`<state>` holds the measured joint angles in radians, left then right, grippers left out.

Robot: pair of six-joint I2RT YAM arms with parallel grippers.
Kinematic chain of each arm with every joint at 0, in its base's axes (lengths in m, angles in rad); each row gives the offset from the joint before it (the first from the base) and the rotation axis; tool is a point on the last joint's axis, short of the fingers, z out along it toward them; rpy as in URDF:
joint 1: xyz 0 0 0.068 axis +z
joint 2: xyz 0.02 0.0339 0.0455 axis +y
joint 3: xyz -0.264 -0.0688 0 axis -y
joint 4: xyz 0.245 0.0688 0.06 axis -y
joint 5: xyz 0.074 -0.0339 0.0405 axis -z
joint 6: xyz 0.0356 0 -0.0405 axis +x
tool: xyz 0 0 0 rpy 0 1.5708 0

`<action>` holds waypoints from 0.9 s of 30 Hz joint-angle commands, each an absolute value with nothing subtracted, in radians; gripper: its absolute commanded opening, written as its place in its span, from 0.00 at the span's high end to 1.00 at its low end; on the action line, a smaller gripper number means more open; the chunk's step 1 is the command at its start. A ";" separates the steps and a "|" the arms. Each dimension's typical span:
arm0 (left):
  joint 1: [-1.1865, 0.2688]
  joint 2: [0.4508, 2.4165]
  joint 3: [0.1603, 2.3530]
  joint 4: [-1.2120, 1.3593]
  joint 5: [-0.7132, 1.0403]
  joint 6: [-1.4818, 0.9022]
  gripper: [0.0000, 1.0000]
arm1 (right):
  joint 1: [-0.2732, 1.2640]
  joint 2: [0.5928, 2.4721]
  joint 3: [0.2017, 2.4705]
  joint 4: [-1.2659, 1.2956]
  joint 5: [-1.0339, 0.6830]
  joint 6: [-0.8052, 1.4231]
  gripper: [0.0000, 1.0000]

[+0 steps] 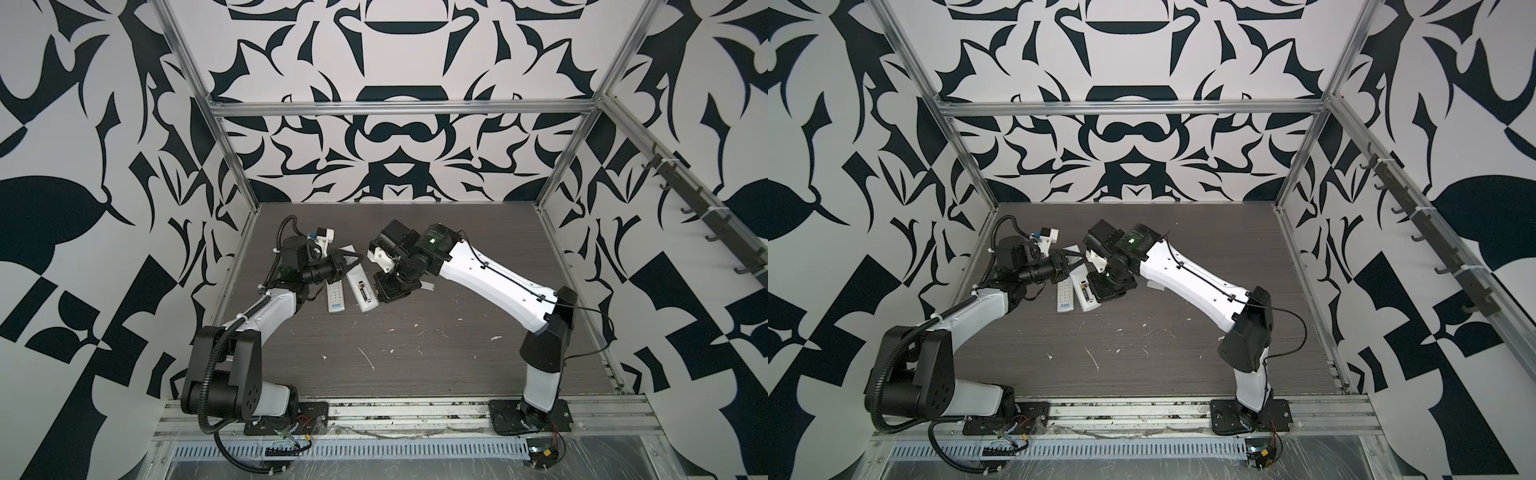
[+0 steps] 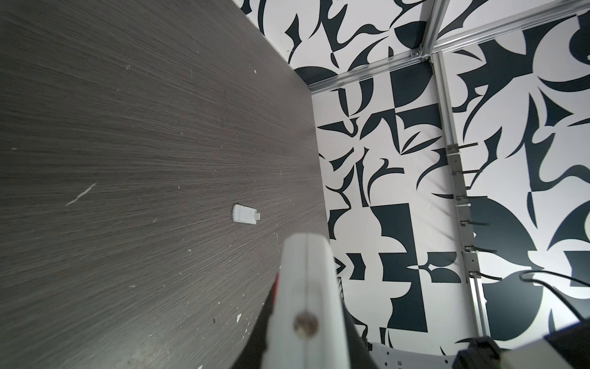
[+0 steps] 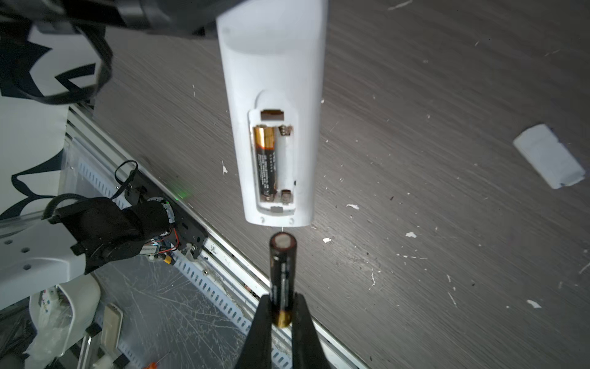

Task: Load the batteries into the remote control
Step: 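Carry the battery with the right gripper to the remote's compartment, then lower the battery into the compartment beside the first battery, right gripper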

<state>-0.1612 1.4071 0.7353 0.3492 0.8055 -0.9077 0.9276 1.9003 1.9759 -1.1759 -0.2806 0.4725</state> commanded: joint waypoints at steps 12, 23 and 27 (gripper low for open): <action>-0.179 1.364 0.752 0.328 0.811 -0.862 1.00 | 0.934 1.959 2.076 -1.252 -0.360 0.466 1.00; -0.187 1.348 0.742 0.328 0.820 -0.865 1.00 | 0.933 2.000 2.088 -1.234 -0.375 0.466 1.00; -0.192 1.350 0.741 0.332 0.822 -0.866 1.00 | 0.931 2.013 2.091 -1.232 -0.374 0.468 1.00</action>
